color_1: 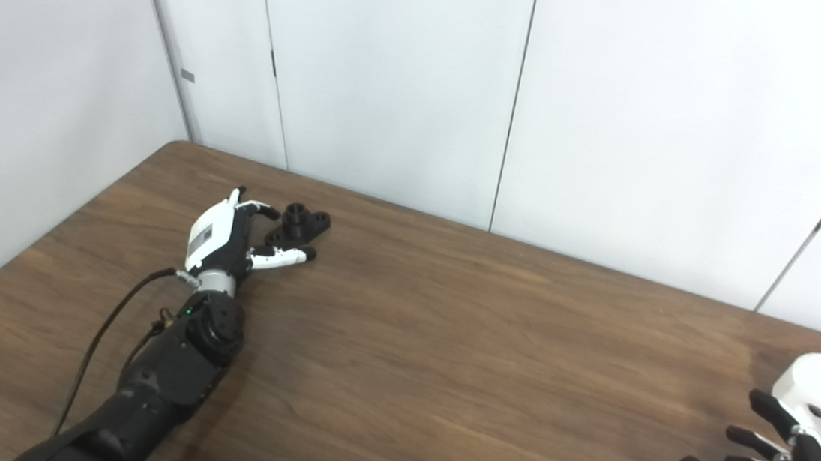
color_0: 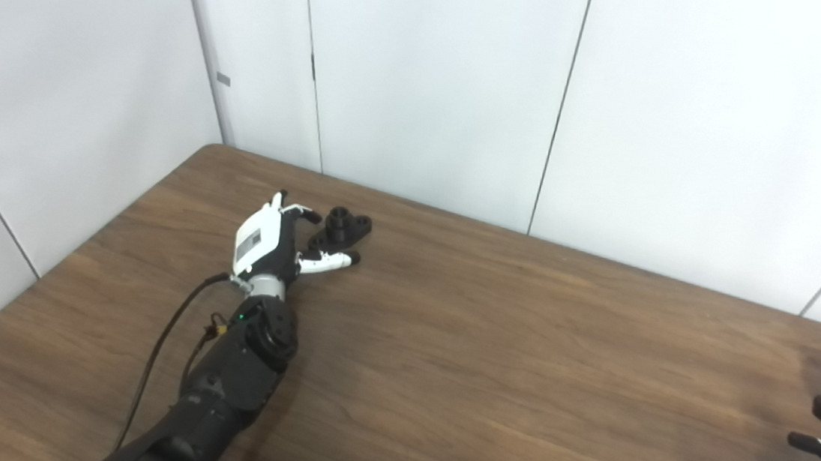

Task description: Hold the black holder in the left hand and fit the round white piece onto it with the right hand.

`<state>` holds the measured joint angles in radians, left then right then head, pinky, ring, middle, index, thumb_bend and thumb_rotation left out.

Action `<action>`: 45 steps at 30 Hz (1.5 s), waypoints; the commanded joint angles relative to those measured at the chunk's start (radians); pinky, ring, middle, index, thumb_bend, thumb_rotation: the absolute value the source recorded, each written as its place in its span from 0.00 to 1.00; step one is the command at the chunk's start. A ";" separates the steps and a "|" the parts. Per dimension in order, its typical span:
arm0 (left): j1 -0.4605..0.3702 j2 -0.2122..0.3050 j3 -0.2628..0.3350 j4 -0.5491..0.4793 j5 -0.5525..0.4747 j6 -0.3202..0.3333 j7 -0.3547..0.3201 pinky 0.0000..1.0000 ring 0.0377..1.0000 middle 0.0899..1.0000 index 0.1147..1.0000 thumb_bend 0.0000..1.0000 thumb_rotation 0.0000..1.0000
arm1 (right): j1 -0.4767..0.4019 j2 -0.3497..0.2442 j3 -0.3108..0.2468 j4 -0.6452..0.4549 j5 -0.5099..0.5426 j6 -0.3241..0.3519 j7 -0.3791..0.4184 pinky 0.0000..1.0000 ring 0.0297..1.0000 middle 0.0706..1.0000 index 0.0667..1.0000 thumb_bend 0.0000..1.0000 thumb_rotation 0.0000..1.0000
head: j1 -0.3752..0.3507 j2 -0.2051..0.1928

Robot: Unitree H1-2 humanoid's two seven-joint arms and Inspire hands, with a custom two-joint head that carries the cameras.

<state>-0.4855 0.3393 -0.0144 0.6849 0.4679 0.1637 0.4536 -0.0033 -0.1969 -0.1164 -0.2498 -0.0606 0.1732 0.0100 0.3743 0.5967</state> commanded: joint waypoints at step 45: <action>0.098 0.001 -0.239 -0.119 -0.137 -0.382 -0.435 1.00 1.00 0.97 0.42 0.53 0.06 | -0.067 0.022 0.010 -0.001 -0.030 -0.030 -0.026 0.63 0.65 0.76 0.74 0.70 0.19 | -0.139 0.032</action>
<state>-0.4273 0.3919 -0.2044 0.5773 0.3497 -0.2016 0.1149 -0.0353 -0.1743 -0.0978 -0.2267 -0.0965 0.1768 -0.0051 0.2347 0.6274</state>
